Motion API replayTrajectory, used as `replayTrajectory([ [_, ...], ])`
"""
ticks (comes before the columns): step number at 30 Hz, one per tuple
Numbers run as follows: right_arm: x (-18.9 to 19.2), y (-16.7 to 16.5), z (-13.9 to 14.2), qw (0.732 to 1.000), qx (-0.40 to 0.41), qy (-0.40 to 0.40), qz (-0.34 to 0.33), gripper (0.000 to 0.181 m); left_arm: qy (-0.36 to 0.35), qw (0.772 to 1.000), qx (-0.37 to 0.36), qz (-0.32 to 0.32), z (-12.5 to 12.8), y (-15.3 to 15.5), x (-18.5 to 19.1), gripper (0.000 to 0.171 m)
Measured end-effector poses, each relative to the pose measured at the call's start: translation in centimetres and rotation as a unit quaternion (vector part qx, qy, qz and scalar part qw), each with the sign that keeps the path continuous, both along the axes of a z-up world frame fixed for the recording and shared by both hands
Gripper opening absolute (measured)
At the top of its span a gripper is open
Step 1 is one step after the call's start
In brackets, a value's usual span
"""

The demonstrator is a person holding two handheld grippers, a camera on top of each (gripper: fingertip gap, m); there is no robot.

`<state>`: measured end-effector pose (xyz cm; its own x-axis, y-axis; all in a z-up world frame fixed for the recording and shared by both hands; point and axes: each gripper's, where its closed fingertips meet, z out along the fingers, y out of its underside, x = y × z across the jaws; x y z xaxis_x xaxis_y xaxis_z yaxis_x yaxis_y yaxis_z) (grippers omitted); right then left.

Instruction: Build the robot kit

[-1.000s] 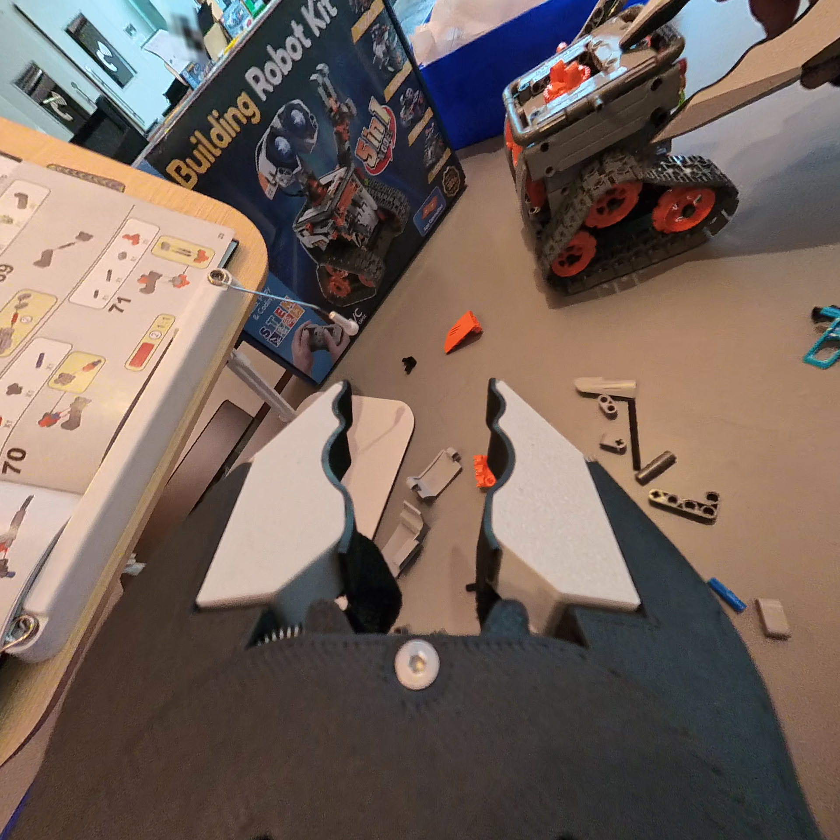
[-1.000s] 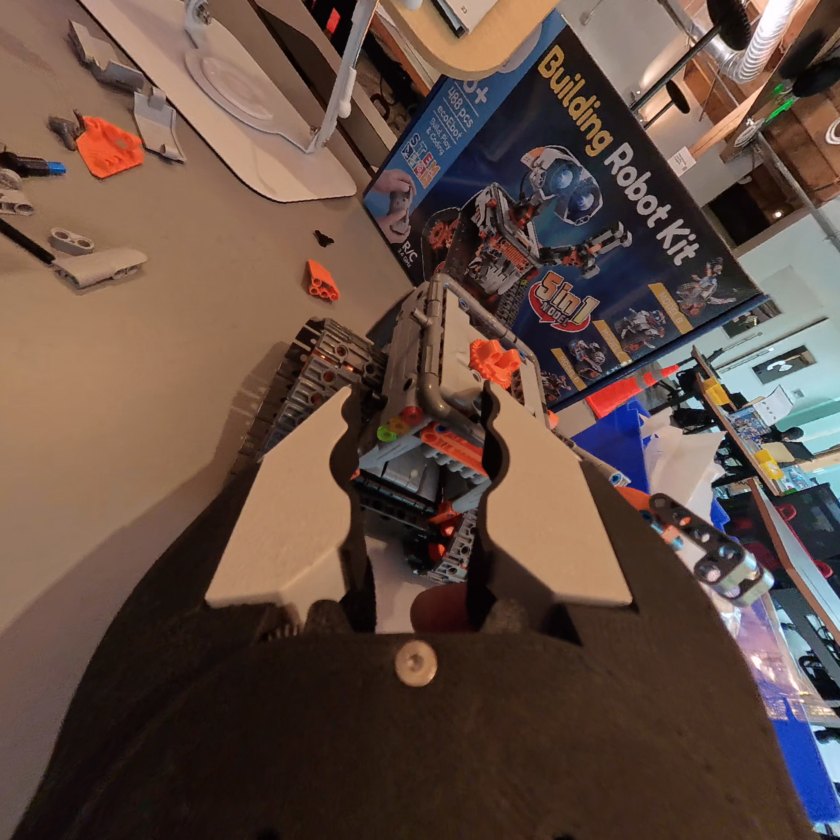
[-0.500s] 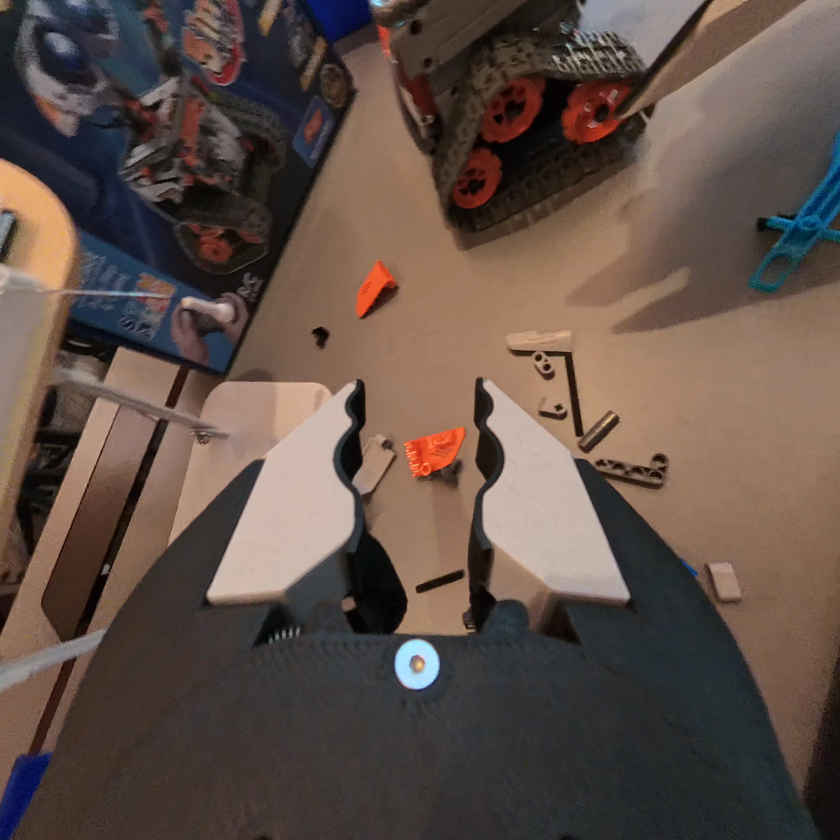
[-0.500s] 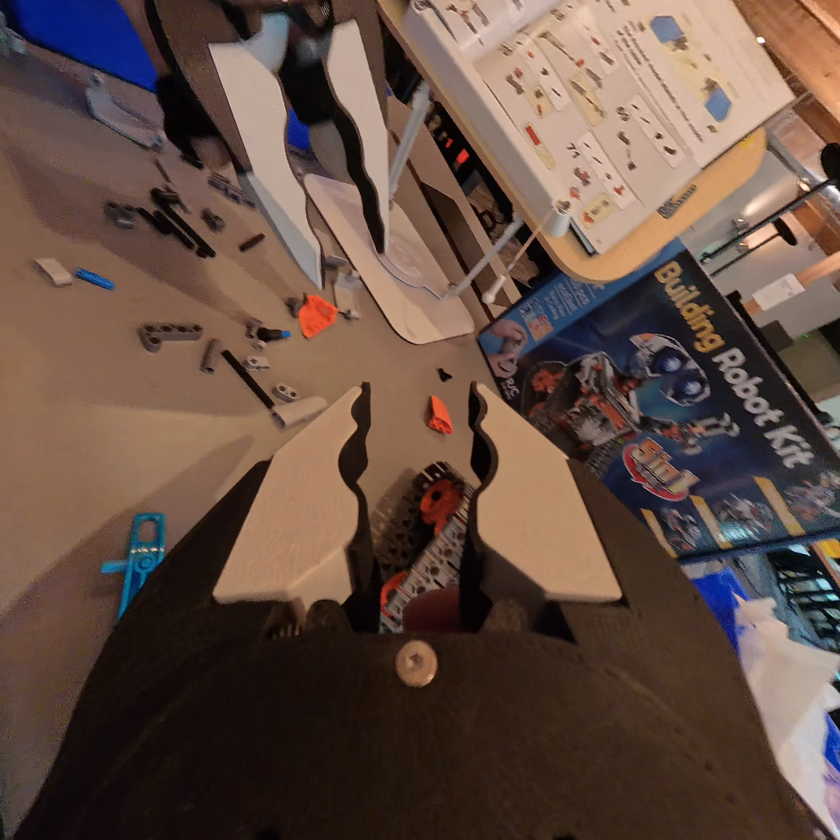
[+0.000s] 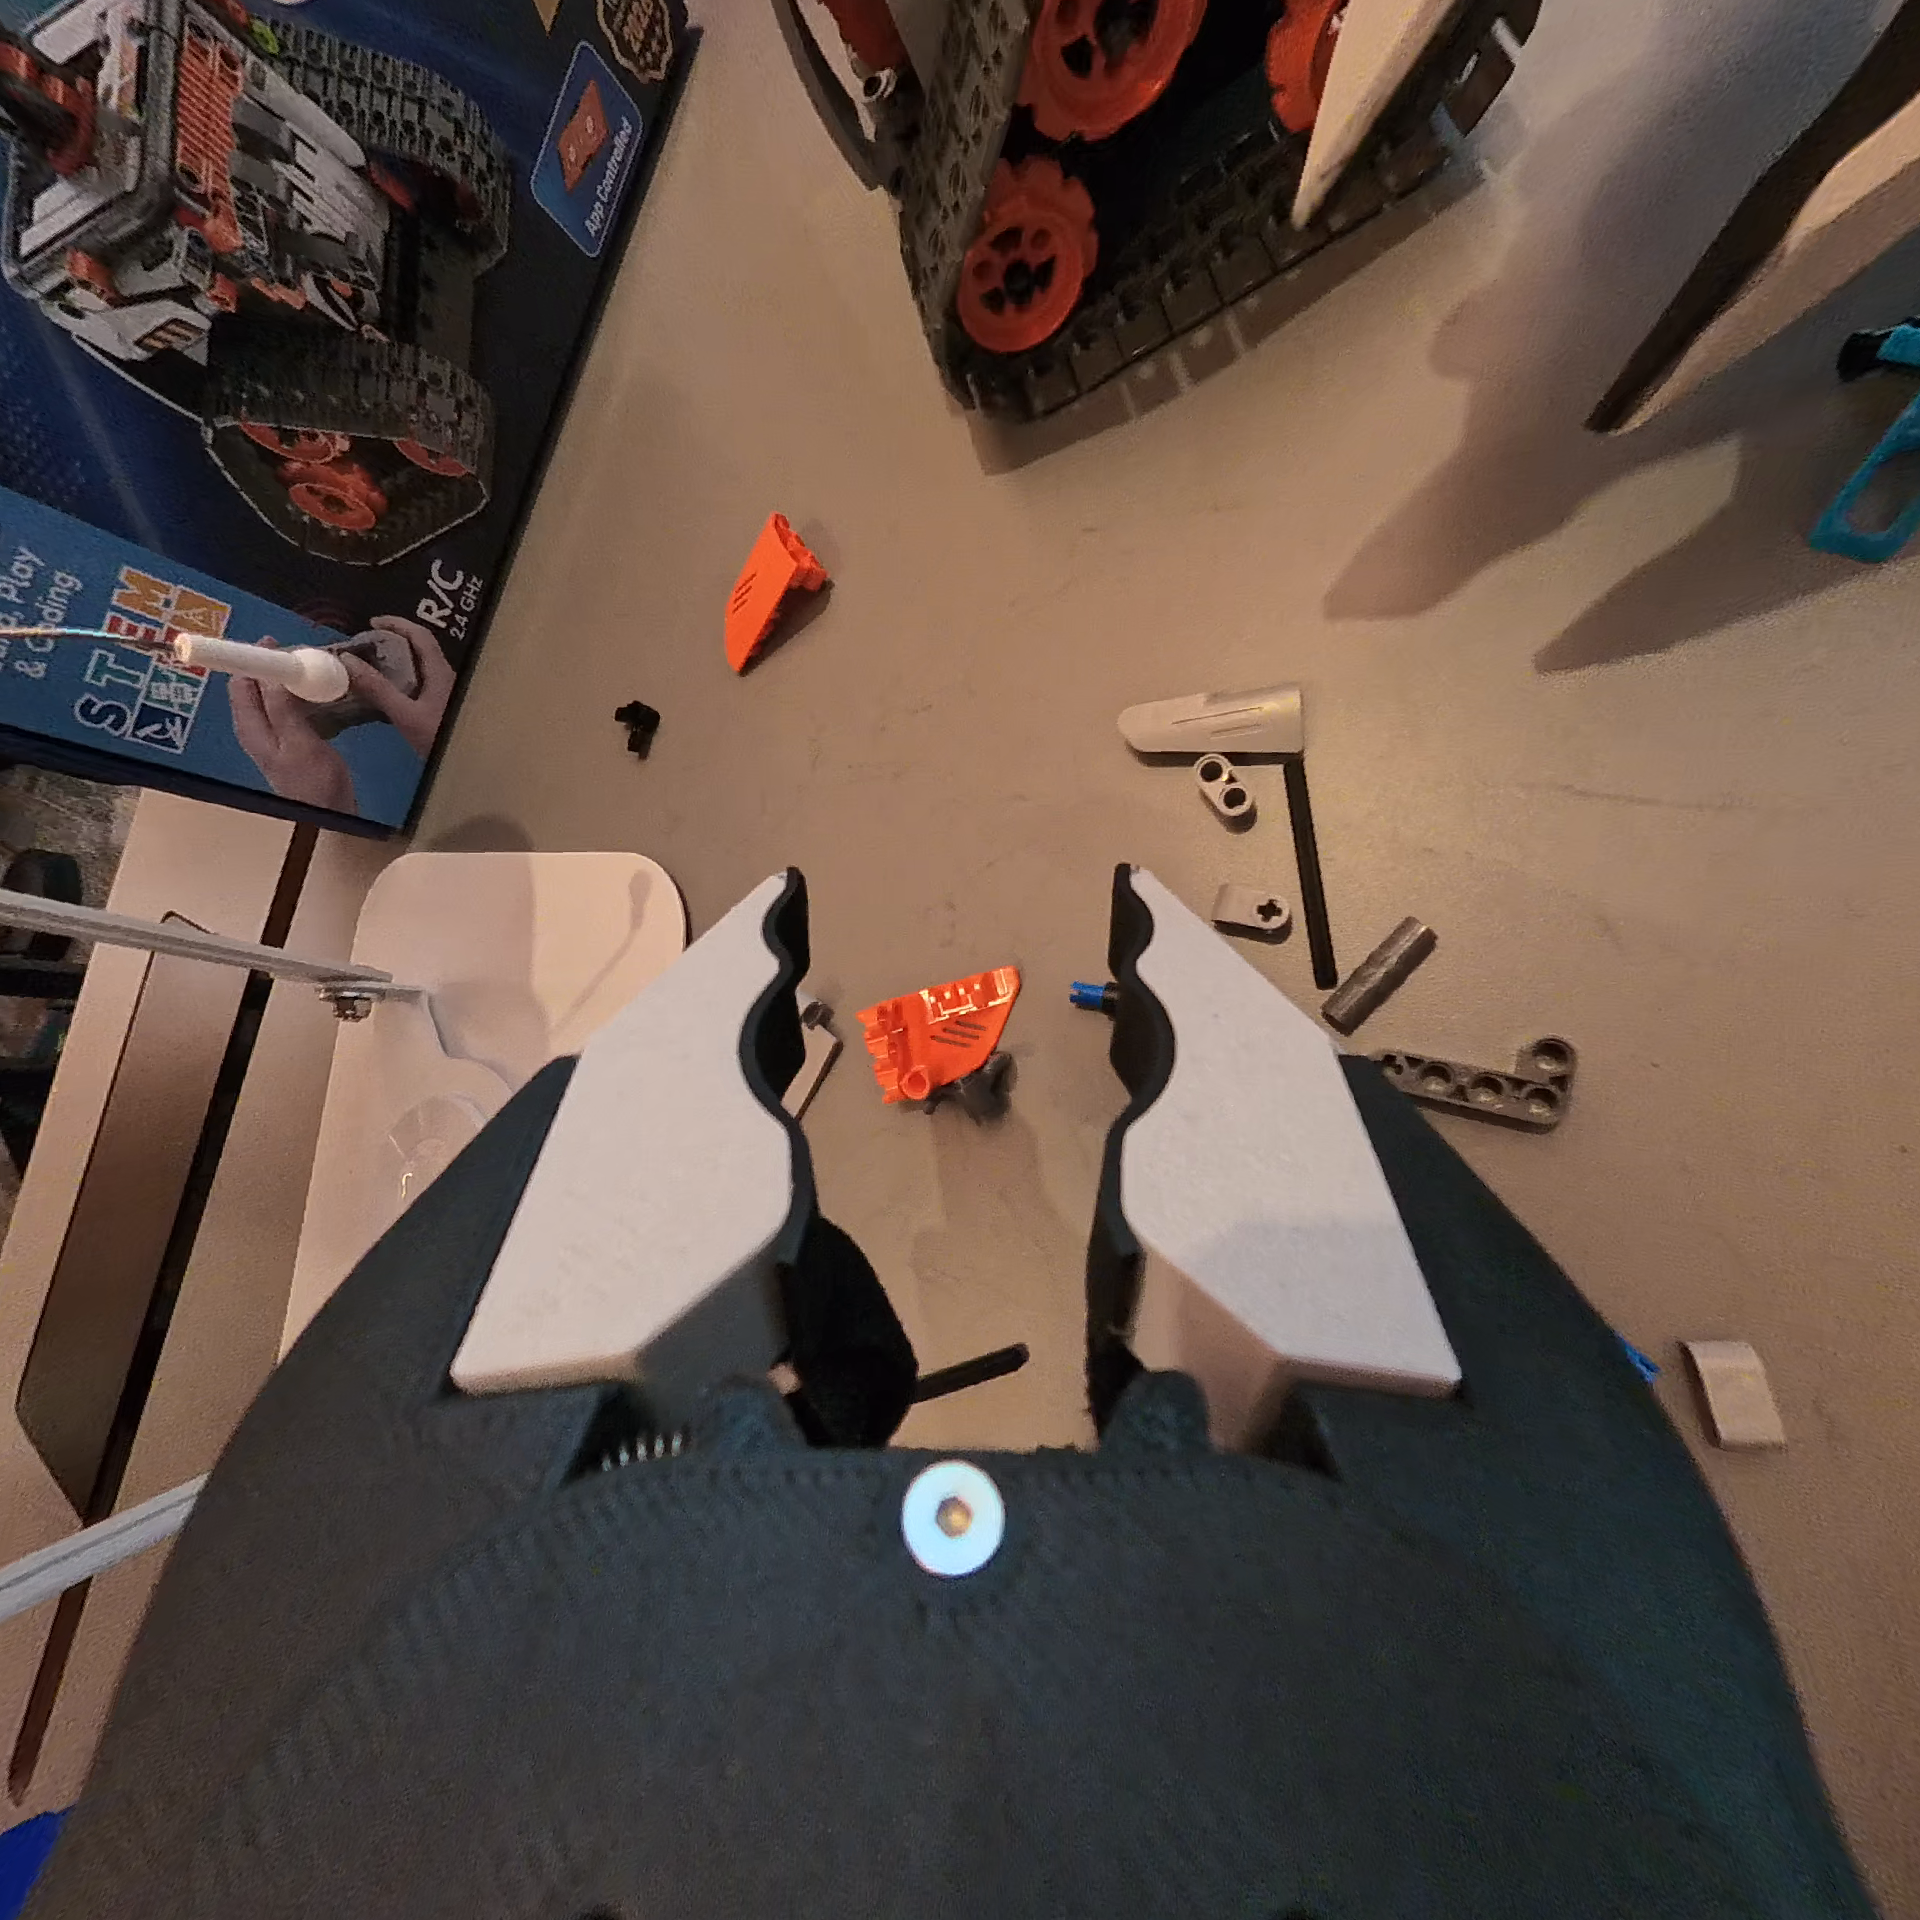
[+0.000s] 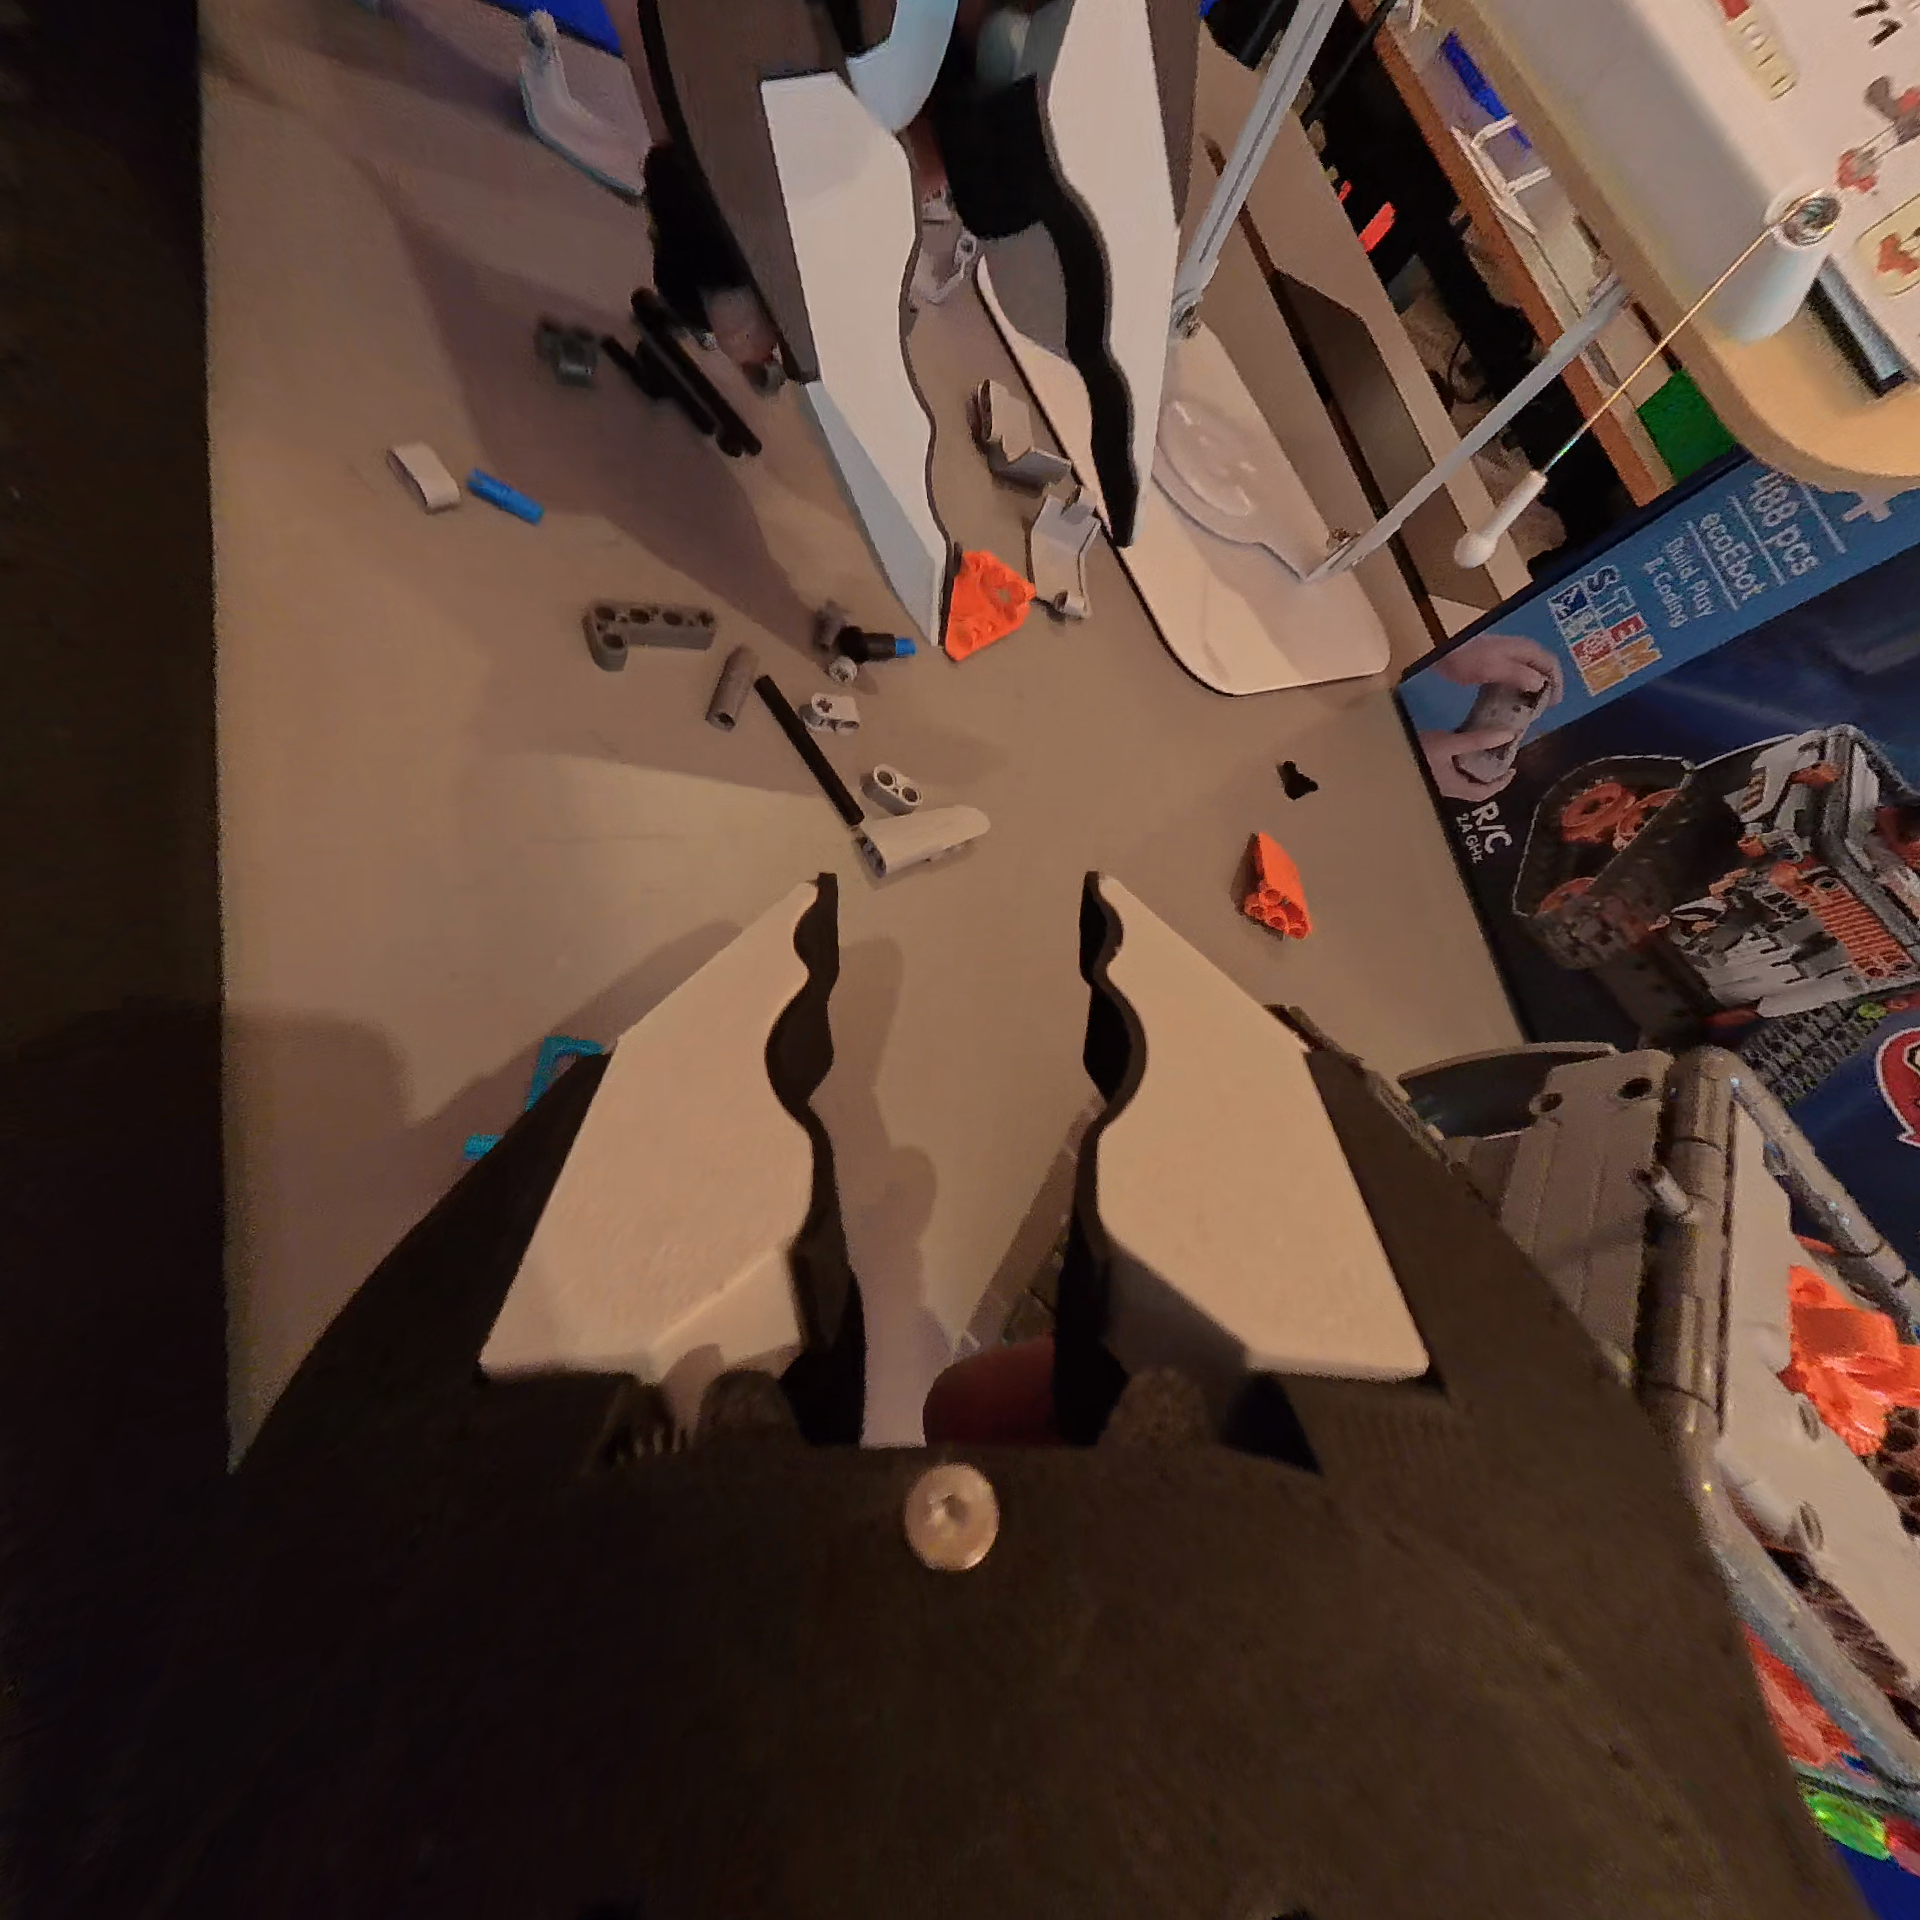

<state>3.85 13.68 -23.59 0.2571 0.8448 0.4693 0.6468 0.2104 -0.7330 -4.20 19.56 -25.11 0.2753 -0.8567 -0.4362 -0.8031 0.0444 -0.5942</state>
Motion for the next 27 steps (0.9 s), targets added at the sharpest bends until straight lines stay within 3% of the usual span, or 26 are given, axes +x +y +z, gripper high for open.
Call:
replayTrajectory([
  [9,0.3,-0.1,0.0,1.0,-0.007,0.016,-0.001,0.05,-0.014,1.0,-0.009,-0.009,-0.1,-0.4,0.8,0.057],
  [16,0.4,-0.1,-0.4,1.0,-0.01,0.015,0.004,0.051,-0.047,0.998,0.031,-0.002,2.1,0.1,1.3,0.054],
  [27,1.4,0.1,0.2,0.999,-0.018,0.03,-0.001,0.043,-0.054,0.997,0.048,0.007,3.2,0.4,0.5,0.051],
])
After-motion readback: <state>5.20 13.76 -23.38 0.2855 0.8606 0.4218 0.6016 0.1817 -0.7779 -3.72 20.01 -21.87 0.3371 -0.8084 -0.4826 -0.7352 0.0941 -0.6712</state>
